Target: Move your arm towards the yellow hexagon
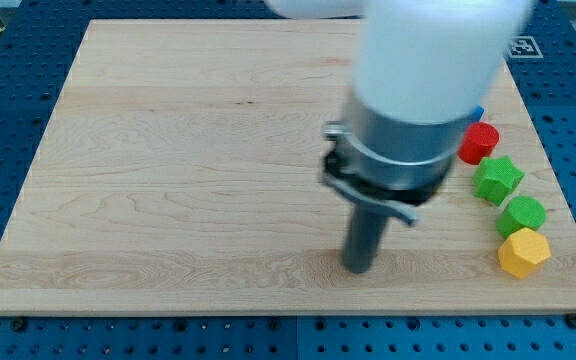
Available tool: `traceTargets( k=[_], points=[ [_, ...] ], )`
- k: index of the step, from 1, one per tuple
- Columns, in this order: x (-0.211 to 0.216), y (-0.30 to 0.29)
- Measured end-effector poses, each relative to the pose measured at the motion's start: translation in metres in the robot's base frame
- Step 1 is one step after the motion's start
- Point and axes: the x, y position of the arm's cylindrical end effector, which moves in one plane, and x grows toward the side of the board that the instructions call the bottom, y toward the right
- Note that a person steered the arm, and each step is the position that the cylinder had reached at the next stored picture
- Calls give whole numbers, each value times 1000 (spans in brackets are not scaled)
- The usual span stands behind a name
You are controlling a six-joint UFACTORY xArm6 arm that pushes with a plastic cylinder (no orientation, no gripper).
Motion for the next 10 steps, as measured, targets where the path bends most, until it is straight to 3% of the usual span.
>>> traceTargets(
  k=[4, 6, 7, 10],
  points=[
    [0, -33],
    [14, -21],
    [37, 32],
    [36, 128]
  ],
)
